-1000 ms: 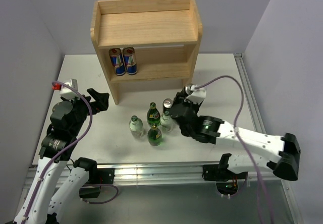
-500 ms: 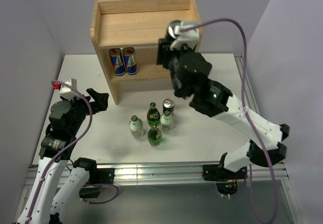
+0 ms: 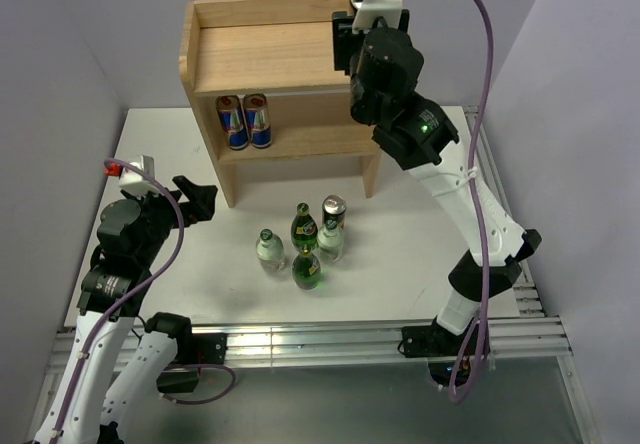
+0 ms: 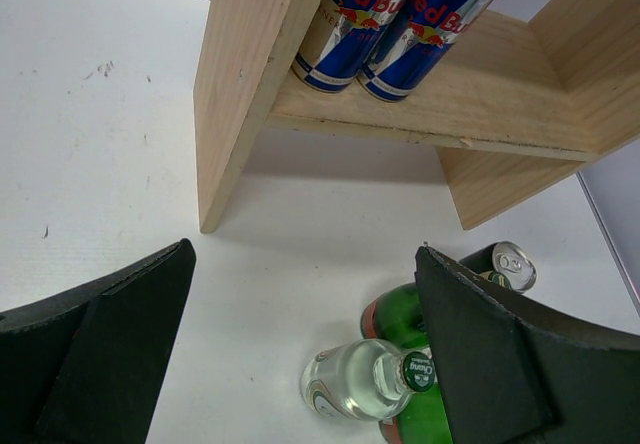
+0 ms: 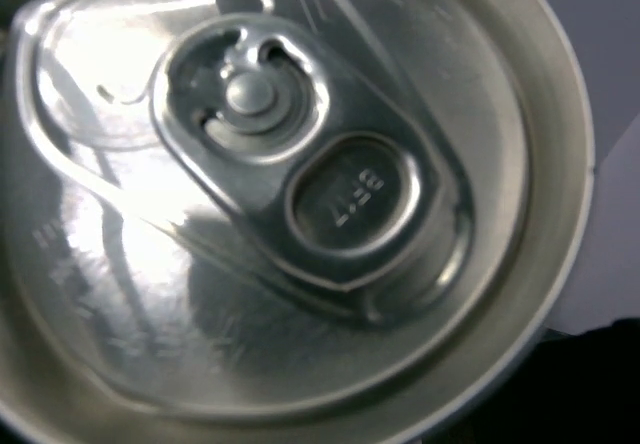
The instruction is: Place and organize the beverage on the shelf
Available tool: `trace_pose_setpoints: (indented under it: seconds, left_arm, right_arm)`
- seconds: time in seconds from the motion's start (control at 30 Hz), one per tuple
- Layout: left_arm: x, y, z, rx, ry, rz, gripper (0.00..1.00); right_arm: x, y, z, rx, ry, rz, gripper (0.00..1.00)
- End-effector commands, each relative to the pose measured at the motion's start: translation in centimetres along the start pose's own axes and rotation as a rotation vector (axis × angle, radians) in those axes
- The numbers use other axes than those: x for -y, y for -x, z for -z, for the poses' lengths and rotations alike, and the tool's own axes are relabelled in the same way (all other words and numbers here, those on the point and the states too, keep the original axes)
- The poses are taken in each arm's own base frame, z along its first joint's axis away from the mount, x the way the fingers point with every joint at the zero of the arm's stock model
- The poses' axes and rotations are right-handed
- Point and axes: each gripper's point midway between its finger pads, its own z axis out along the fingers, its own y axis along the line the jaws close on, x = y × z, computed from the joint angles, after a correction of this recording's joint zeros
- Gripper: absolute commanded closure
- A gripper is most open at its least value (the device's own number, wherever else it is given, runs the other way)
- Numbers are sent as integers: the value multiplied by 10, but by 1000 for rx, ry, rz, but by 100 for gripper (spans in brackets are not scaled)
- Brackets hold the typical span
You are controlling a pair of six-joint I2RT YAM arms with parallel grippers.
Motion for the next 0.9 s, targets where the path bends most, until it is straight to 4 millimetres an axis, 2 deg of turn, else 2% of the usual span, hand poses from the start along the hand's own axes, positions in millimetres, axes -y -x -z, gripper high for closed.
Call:
trace_pose_setpoints:
  seconds: [0.0, 0.07, 0.4, 0.53, 0.83, 0.87]
  left_arm:
    - [5, 6, 0, 15, -29, -23, 1]
    - [6, 7, 0, 16, -30, -23, 1]
    - [4, 8, 1, 22, -24, -23, 1]
    - [4, 7, 1, 16, -22, -24, 1]
    - [3, 6, 0, 13, -20, -22, 1]
    - [3, 6, -1, 11, -18, -23, 1]
  right_arm:
    - [17, 26, -10, 62, 23, -119, 100]
    - [19, 20, -19, 52, 23, -122, 100]
    - [3, -14, -54, -15, 88, -170, 100]
    - [-3, -28, -60, -45, 83, -179, 100]
    - [1, -51, -68, -89, 55, -177, 100]
    - [1, -53, -69, -93, 54, -175, 92]
